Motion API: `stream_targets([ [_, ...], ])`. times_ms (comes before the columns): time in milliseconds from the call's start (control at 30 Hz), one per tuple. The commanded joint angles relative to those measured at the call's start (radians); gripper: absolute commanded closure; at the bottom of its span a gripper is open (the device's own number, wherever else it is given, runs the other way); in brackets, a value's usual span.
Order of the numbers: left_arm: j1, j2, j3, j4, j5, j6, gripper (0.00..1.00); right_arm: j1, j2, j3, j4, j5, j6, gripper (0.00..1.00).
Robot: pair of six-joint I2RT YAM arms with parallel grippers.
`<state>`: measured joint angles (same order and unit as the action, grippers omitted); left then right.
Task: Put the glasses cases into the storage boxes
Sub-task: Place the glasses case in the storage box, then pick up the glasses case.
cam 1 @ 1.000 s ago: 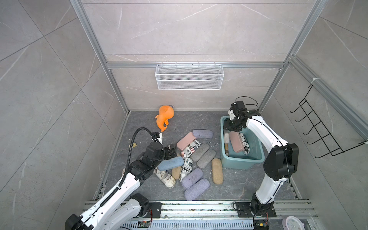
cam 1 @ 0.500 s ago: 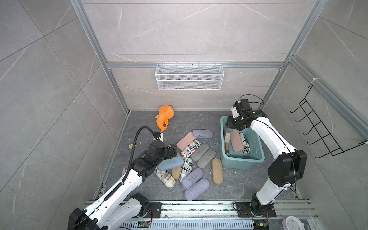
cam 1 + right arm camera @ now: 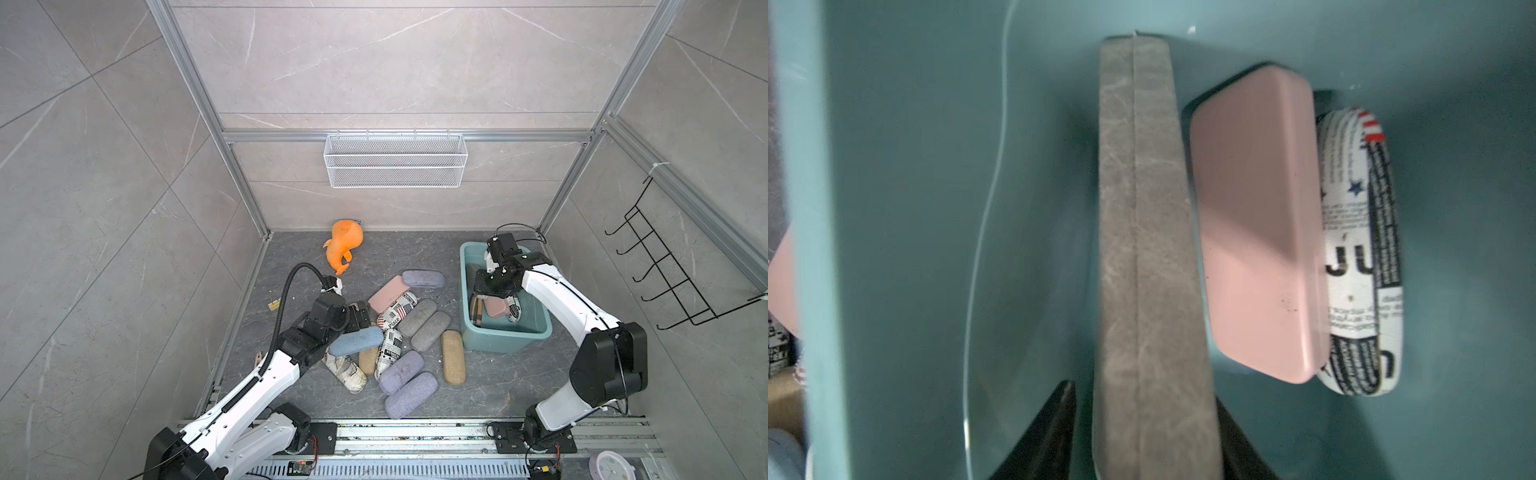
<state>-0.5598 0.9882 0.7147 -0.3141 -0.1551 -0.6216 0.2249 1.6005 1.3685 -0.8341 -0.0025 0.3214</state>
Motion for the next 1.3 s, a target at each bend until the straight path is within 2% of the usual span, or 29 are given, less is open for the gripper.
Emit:
stream_targets([
  [0,0.009,0.043,0.048,-0.014,-0.018,-0.038,0.02,0.003,-0.061,0.077,-0.044,0.035,0.003,0.41],
  [133,0.017,0.121,0.07,-0.031,-0.011,-0.051,0.02,0.002,-0.103,0.16,-0.093,0.046,-0.013,0.38],
  [300,0.02,0.238,0.158,-0.149,-0.003,-0.028,0.02,0.021,-0.173,0.155,-0.096,0.019,-0.012,0.35],
  [467,0.018,0.23,0.176,-0.269,0.045,0.058,0.01,0.093,-0.206,0.167,-0.104,0.024,-0.018,0.26],
  [533,-0.009,0.213,0.17,-0.323,0.054,0.076,0.01,0.108,-0.208,0.17,-0.095,0.026,-0.016,0.23],
  [600,-0.071,0.188,0.167,-0.382,0.001,0.065,0.03,0.112,-0.204,0.171,-0.078,0.026,-0.012,0.22],
  [700,-0.136,0.165,0.156,-0.42,0.014,0.053,0.08,0.112,-0.187,0.176,-0.052,0.013,-0.001,0.21],
  [867,-0.168,0.129,0.086,-0.306,0.207,0.081,0.14,0.116,-0.149,0.194,-0.016,-0.009,0.025,0.23],
  [1000,-0.166,0.221,0.059,-0.221,0.261,0.099,0.27,0.12,-0.142,0.195,0.014,-0.01,0.046,0.25],
  [1067,-0.166,0.264,0.066,-0.176,0.297,0.111,0.31,0.124,-0.143,0.196,0.016,-0.009,0.047,0.25],
  [1267,-0.157,0.351,0.114,-0.126,0.234,0.13,0.31,0.126,-0.152,0.187,0.012,0.002,0.048,0.26],
])
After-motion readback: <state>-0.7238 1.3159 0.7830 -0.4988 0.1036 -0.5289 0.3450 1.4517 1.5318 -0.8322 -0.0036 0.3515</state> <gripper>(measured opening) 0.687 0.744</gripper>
